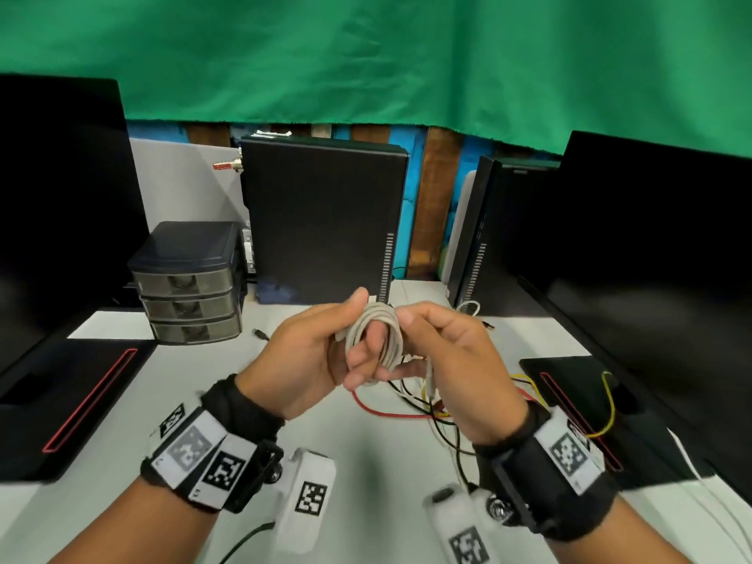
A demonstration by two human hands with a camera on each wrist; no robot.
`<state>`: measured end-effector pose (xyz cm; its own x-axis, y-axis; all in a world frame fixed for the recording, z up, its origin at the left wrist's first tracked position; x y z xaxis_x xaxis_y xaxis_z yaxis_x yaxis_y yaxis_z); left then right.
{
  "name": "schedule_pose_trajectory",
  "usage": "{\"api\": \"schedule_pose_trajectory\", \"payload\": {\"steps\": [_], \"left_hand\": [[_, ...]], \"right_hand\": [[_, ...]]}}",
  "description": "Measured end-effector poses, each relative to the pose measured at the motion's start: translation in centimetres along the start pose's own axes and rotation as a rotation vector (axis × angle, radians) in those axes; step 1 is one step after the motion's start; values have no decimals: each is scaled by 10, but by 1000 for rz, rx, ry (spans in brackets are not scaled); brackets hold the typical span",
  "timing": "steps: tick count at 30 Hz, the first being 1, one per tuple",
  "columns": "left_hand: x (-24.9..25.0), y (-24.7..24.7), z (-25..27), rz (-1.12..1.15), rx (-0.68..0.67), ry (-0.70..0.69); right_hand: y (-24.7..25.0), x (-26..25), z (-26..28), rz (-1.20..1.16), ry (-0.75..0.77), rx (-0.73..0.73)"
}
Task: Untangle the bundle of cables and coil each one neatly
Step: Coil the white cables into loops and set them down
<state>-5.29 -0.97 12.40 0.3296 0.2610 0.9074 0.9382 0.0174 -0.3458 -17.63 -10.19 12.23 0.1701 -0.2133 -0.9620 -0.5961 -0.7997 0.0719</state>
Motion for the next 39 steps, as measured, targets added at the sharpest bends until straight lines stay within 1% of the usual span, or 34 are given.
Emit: {"api": "schedule_pose_trajectory", "payload": {"steps": [2, 4, 6, 8, 9, 10, 11, 12, 13, 15, 16, 17, 18, 19, 21, 23, 24, 26, 28, 29, 30, 31, 33, 34, 35, 37, 39], "left_hand": [[-3, 1, -1, 1, 28, -13], [-10, 4, -4, -85, 97, -9], [-16, 3, -8, -331, 156, -63], [-20, 2, -9, -684, 208, -178], [-22, 1, -8, -828, 229, -232], [-22, -1, -7, -903, 243, -277], [-23, -3, -6, -916, 247, -304], [-24, -4, -6, -897, 239, -308], [-26, -6, -6, -864, 222, -289], [-33, -10, -8, -790, 184, -214], [-37, -12, -8, -758, 166, -177], [-41, -15, -9, -727, 149, -144], [-45, -17, -10, -697, 134, -117], [-49, -17, -10, -668, 125, -97], [-55, -18, -12, -613, 122, -76], [-58, -18, -13, -581, 144, -83], [-59, -18, -14, -568, 157, -85], [-61, -17, -14, -538, 179, -70], [-64, -12, -14, -545, 178, -46], [-65, -8, -15, -580, 184, -48], [-65, -4, -15, -633, 194, -70], [-64, -2, -16, -729, 212, -122], [-62, 1, -15, -1064, 282, -276], [-61, 0, -14, -1222, 307, -337], [-62, -2, -13, -1320, 326, -370], [-63, -5, -10, -1372, 358, -389], [-66, -5, -9, -1377, 390, -397]], "right_hand": [[-2, 7, 8, -101, -54, 53], [1, 12, 12, -169, -78, 100], [5, 17, 15, -187, -80, 137], [11, 21, 19, -190, -73, 153], [15, 22, 22, -208, -76, 131], [18, 22, 26, -230, -83, 93], [22, 23, 29, -227, -86, 57], [27, 26, 33, -169, -78, 38], [34, 28, 36, -28, -48, 46], [44, 33, 41, 387, 43, 84], [47, 34, 43, 538, 77, 98], [49, 35, 44, 599, 91, 124], [52, 35, 44, 579, 75, 163], [54, 34, 42, 483, 36, 206], [59, 32, 40, 197, -41, 284], [55, 29, 39, -61, -117, 299], [50, 31, 40, -169, -171, 270], [35, 38, 43, -350, -310, 140], [21, 46, 47, -472, -421, 23], [17, 50, 48, -507, -442, -2], [14, 52, 49, -532, -444, -10], [13, 54, 49, -554, -436, -5], [10, 56, 49, -555, -422, 8], [9, 56, 50, -511, -421, 21], [7, 58, 50, -437, -420, 47], [6, 60, 51, -260, -402, 109], [6, 58, 50, -115, -361, 132]]}}
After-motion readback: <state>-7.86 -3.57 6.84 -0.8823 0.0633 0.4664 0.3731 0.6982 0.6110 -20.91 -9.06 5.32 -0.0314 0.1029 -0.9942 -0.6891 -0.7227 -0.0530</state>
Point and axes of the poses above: each hand's wrist, its own z-axis away from the middle knuckle, its own y-axis out of the back of the hand, x = y × z, the point moved 3 cm from there along -z, towards the middle knuckle, and after that the axes turned 2 degrees about z, right-handed, at the moved point
